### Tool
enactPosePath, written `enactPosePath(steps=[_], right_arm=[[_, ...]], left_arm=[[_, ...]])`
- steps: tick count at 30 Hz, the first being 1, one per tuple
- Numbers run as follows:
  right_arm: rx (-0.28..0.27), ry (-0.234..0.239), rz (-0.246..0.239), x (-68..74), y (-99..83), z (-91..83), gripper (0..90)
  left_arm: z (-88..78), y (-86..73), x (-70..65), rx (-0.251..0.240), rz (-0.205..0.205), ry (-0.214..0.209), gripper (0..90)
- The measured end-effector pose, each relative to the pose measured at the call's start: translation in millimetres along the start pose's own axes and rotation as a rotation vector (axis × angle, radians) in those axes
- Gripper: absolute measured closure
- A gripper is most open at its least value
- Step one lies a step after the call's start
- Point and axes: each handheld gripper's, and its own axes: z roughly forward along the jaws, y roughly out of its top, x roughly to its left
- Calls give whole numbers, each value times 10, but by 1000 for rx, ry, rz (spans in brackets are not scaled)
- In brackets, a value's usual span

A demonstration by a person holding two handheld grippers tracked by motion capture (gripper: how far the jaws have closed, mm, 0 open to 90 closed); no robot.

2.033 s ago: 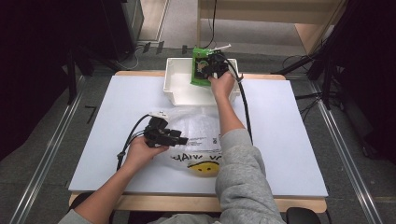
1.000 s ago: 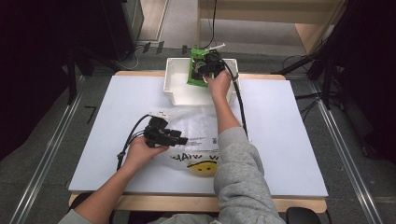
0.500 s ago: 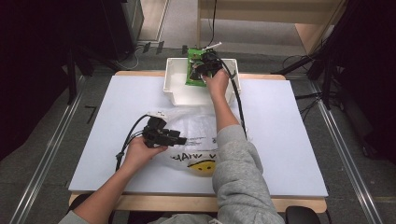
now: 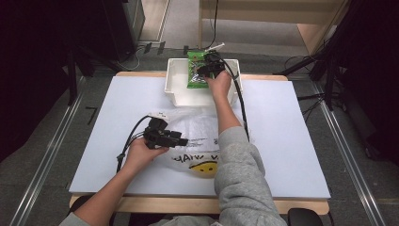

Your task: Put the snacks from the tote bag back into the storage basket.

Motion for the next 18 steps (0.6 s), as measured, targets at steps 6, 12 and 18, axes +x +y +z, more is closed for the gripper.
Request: enactPosePath(steps=[6, 12, 18], right_arm=[[-13, 5, 2, 33, -13, -42, 315], [-28, 14, 14, 11, -40, -112, 317], [-28, 14, 32, -23, -83, -189, 322]], left_arm=[[-9, 2, 11, 2, 1, 2, 467], [-3, 3, 4, -1, 0, 6, 465], [12, 6, 14, -1, 0, 10, 464]])
